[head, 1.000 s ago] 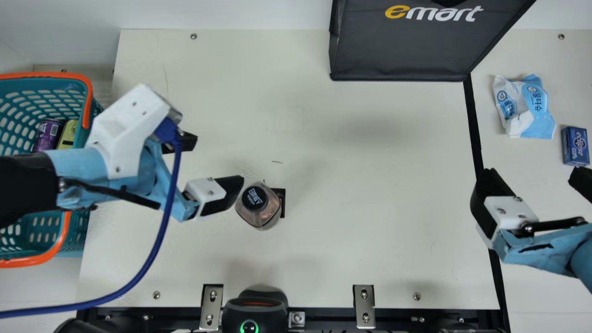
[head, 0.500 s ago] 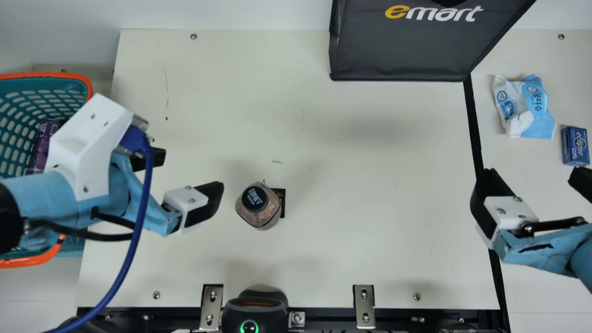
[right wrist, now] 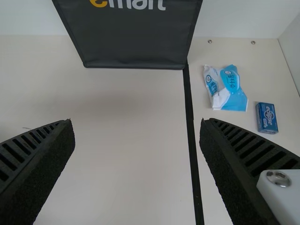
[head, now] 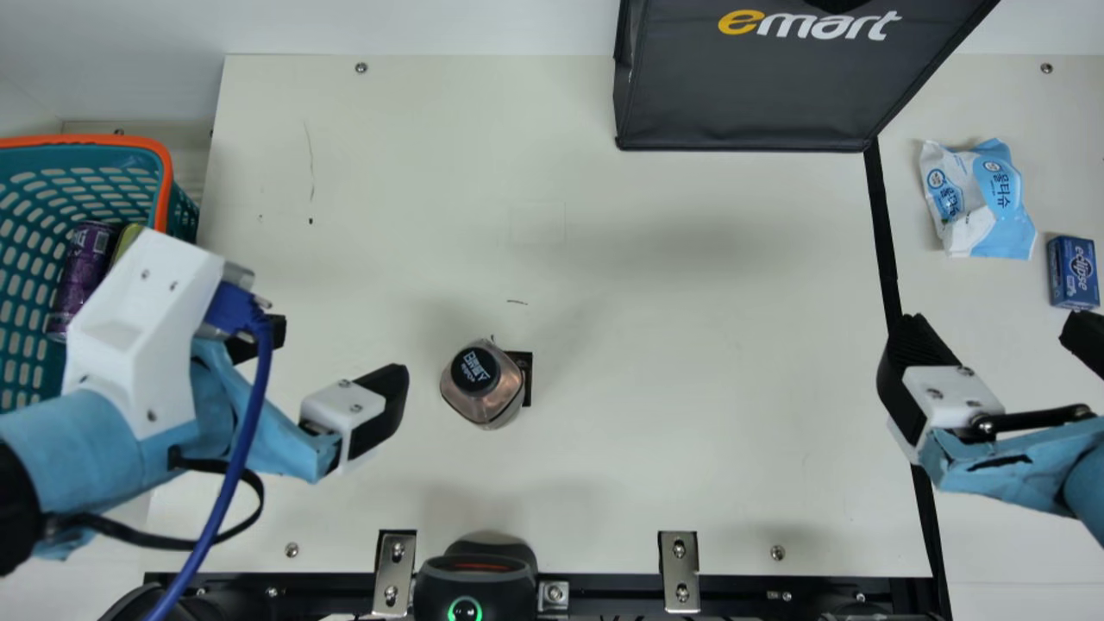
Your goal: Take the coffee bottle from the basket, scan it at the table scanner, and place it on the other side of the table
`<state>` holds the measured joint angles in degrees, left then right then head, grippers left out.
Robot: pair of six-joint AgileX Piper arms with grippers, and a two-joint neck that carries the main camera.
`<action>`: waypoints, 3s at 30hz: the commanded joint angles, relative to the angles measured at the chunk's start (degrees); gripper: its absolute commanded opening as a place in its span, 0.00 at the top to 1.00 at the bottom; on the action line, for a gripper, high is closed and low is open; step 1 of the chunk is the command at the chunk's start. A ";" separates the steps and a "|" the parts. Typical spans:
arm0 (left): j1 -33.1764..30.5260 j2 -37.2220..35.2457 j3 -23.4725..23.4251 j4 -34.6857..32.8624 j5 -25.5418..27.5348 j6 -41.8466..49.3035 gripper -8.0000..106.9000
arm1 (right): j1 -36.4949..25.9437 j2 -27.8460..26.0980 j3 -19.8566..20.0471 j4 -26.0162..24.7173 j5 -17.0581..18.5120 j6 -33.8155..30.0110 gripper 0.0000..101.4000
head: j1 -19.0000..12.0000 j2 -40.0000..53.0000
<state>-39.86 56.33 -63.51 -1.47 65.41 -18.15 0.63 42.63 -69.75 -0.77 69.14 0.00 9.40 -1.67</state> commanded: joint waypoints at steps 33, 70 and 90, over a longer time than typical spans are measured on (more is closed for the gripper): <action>-33.66 16.30 2.31 33.05 -0.09 -57.42 0.15 | 0.00 0.00 0.00 0.00 0.00 0.00 0.06 | -1.48 0.09; -36.79 25.95 4.09 41.57 -2.27 -72.22 0.90 | 0.00 0.00 0.00 0.00 0.00 0.00 0.06 | -1.48 0.09; -34.05 18.95 1.83 36.25 -0.97 -58.38 1.00 | 0.00 0.00 0.00 0.00 0.00 0.00 0.06 | -1.48 0.09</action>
<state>-74.10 75.69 -61.69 35.05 64.77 -78.10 0.63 42.63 -69.75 -0.77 69.14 0.00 9.32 -1.67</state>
